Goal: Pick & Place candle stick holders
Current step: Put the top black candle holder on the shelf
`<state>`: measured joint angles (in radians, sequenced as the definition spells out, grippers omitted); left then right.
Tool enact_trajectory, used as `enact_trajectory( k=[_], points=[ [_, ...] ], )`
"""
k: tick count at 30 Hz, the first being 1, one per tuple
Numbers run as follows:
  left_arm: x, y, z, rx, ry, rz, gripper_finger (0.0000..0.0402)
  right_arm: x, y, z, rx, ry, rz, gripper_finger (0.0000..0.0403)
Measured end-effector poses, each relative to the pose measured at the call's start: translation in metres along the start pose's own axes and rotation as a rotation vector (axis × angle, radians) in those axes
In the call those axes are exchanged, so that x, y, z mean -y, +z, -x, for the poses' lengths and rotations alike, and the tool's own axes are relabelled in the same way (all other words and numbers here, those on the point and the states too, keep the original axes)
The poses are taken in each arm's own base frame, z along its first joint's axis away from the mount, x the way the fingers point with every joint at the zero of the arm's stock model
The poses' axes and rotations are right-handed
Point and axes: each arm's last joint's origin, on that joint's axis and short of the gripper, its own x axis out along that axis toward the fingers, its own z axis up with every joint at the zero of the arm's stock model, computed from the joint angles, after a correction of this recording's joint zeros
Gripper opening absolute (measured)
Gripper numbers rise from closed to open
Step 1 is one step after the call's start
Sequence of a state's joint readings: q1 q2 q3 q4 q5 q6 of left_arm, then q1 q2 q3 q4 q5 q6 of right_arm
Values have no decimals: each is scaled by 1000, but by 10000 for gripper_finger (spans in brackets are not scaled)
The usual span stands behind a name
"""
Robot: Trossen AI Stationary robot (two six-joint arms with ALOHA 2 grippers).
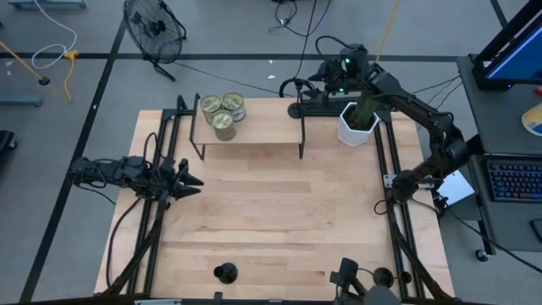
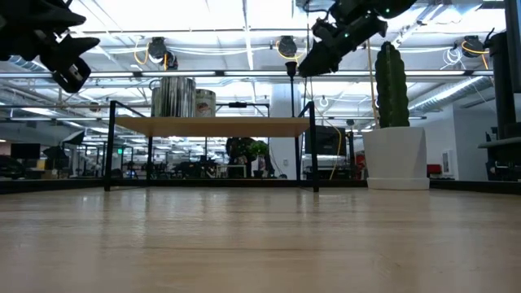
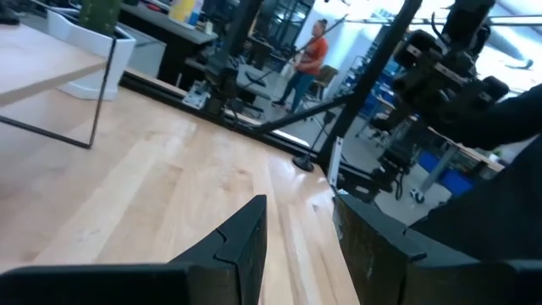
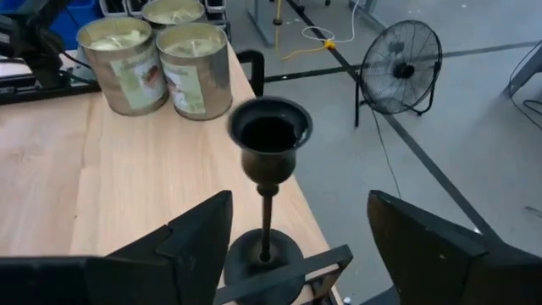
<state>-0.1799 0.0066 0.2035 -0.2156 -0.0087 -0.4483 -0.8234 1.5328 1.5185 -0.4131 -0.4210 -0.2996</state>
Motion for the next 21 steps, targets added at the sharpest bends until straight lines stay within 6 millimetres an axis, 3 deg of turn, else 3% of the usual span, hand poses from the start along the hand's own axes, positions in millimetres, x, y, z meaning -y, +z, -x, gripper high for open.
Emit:
enact_trajectory(
  k=[16,21],
  points=[
    [-1,2,0,30,35,53,143,4,-4,-26,39,33,-39,290],
    [-1,2,0,31,35,56,143,4,0,-26,68,28,-28,291]
  ],
)
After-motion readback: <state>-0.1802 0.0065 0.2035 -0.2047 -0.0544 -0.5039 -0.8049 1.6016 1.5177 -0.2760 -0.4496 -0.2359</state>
